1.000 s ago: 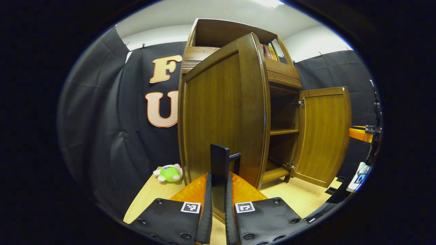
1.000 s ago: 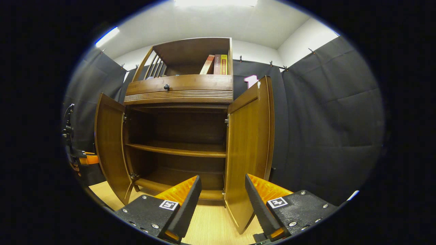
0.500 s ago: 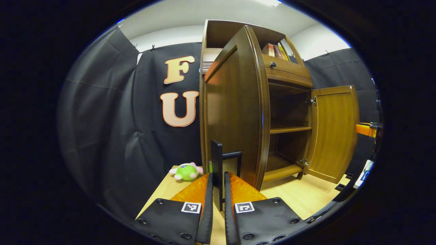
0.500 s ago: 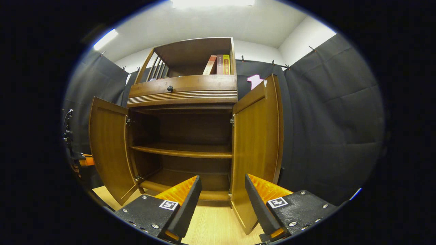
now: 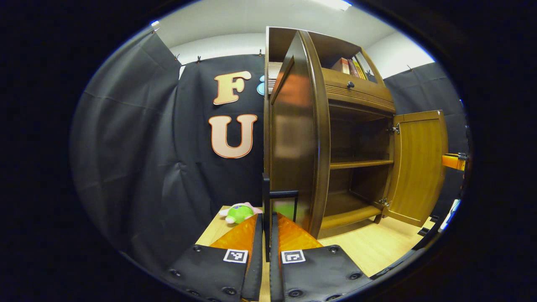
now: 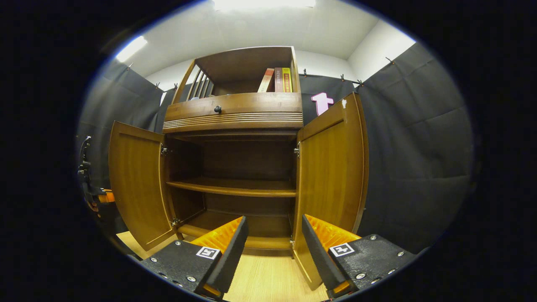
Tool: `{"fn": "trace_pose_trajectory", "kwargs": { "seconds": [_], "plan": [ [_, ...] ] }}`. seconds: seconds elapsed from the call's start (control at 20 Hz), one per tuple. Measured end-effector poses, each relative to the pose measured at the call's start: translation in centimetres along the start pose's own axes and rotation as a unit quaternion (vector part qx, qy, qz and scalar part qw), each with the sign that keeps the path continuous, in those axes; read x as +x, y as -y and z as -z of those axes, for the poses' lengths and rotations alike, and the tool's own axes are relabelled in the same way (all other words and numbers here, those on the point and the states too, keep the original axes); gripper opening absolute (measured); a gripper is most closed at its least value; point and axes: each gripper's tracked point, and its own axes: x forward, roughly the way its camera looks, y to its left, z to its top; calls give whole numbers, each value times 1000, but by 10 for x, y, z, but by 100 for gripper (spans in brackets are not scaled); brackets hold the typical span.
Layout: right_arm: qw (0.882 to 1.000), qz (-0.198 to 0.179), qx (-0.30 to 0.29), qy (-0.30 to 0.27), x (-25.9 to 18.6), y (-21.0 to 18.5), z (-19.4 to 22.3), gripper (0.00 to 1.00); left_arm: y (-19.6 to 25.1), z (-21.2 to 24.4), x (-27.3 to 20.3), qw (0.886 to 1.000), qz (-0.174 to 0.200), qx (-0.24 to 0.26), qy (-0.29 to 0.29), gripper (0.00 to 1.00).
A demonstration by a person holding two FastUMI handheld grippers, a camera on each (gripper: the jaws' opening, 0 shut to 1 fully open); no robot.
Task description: Open the right door of the double-door shoe cabinet with the right hand, and open the left door with the left hand.
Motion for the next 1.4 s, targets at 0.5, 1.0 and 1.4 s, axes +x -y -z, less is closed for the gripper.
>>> {"fn": "trace_pose_trajectory", "kwargs": {
  "seconds": [0.5, 1.0, 1.4],
  "plan": [
    [1000, -26, -2, 2, 12, -33, 1, 80, -43, -1, -18, 1000, -23, -20, 5, 15],
    [1000, -30, -5, 5, 12, -35, -3, 80, -46, -16, -53, 998, -58, -27, -8, 16],
    [1000, -10, -3, 6, 10, -14, -7, 80, -3, -65, -77, 998, -51, 5, 30, 23]
  ]
}}
